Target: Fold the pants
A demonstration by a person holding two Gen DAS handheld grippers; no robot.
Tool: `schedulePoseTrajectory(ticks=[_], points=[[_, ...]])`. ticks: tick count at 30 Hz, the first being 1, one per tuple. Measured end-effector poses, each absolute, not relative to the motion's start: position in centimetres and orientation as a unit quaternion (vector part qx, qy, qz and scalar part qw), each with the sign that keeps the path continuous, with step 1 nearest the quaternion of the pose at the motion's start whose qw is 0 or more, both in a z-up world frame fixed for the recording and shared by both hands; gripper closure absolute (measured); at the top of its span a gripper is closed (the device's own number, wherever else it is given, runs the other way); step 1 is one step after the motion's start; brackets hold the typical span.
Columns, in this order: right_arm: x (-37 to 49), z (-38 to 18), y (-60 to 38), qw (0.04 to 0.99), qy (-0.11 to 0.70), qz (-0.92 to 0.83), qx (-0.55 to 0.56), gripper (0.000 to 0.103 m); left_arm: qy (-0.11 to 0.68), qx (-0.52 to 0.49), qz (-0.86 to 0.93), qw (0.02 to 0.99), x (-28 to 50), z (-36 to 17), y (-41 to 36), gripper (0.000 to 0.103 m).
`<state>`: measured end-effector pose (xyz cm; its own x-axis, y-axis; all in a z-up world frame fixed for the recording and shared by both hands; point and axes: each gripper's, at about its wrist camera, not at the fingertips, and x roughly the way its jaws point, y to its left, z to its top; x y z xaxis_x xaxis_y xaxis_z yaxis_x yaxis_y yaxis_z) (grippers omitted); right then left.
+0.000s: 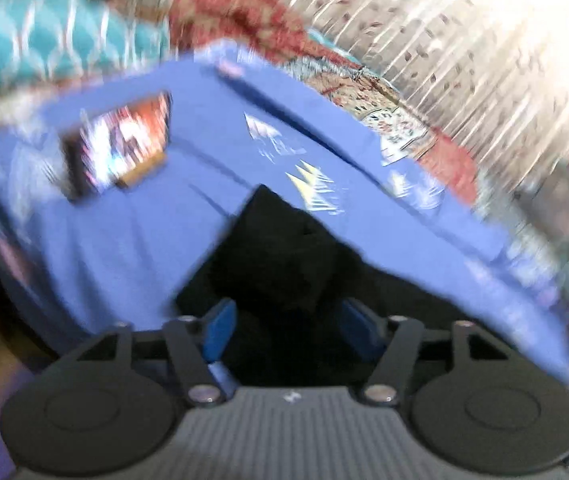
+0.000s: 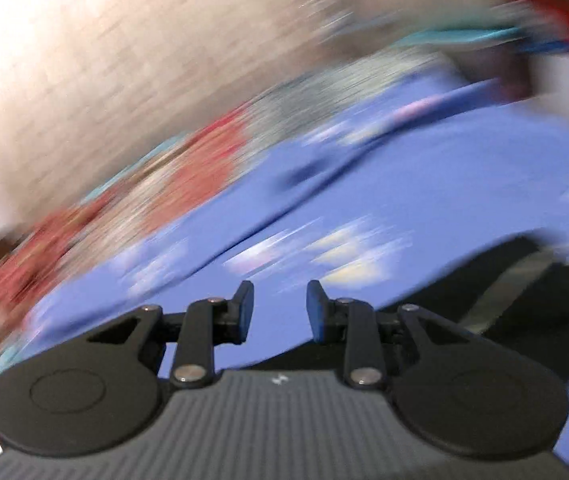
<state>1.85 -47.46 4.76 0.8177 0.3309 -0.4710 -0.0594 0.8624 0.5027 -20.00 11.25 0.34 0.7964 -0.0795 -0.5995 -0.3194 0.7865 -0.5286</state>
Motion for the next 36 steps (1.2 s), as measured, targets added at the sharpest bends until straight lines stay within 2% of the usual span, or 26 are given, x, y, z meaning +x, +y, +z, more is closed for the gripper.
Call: schedulePoseTrajectory(ticks=[2,7,9,10,12,14,17,23,27,29,30,32,33,34,35,36], points=[[3.5,5.3,-42.1,0.904,0.310,0.204,0.214,0.071,0.310,-0.360,0.053,0.878,-18.7,-0.3,12.0,0.025],[3.7,5.4,-25.9,0.820,0.372,0.421,0.110,0.071,0.302,-0.414,0.037,0.858,-17.2,-2.0,12.4,0.022],[3.0,4.4,-19.9,0.786,0.389,0.476,0.064,0.073,0.293,-0.426,0.042,0.855,-17.2,-2.8,12.6,0.024],[2.8,3.8,-17.6,0.775,0.395,0.492,0.048,0.073,0.288,-0.431,0.044,0.854,-17.3,-3.1,12.5,0.029],[2.0,2.6,-13.9,0.752,0.413,0.513,0.029,0.077,0.287,-0.437,0.049,0.851,-17.3,-3.8,12.6,0.051],[1.4,1.2,-11.5,0.730,0.439,0.524,0.018,0.081,0.289,-0.438,0.046,0.850,-17.3,-4.4,12.7,0.084],[-0.4,-0.4,-9.7,0.706,0.466,0.533,-0.008,0.084,0.288,-0.431,0.045,0.854,-17.7,-4.9,12.6,0.090],[-3.0,0.4,-10.6,0.685,0.457,0.567,-0.015,0.090,0.252,-0.380,0.045,0.889,-21.5,-3.3,11.7,0.091],[-3.4,-1.6,-9.9,0.674,0.490,0.552,-0.031,0.092,0.306,-0.395,0.080,0.862,-21.8,-6.3,12.1,0.091],[-3.7,-4.0,-9.5,0.668,0.517,0.533,-0.046,0.099,0.338,-0.389,0.100,0.851,-21.6,-7.9,11.7,0.087],[-3.7,-4.4,-9.6,0.669,0.515,0.535,-0.038,0.099,0.342,-0.390,0.104,0.848,-21.7,-8.1,11.6,0.086],[-3.4,-3.9,-9.9,0.668,0.516,0.536,-0.028,0.097,0.329,-0.401,0.096,0.849,-22.2,-7.6,11.8,0.080],[-3.4,-3.4,-10.2,0.668,0.510,0.542,-0.023,0.092,0.321,-0.403,0.093,0.852,-22.4,-7.1,12.0,0.074],[-3.5,-2.8,-10.8,0.667,0.501,0.551,-0.015,0.092,0.312,-0.400,0.093,0.857,-22.5,-6.5,12.3,0.063],[-3.5,-2.0,-11.3,0.669,0.488,0.560,-0.007,0.092,0.303,-0.394,0.096,0.862,-22.6,-6.0,12.5,0.057],[-3.5,-1.3,-11.7,0.672,0.476,0.568,0.002,0.092,0.299,-0.391,0.096,0.865,-22.6,-5.6,12.7,0.055]])
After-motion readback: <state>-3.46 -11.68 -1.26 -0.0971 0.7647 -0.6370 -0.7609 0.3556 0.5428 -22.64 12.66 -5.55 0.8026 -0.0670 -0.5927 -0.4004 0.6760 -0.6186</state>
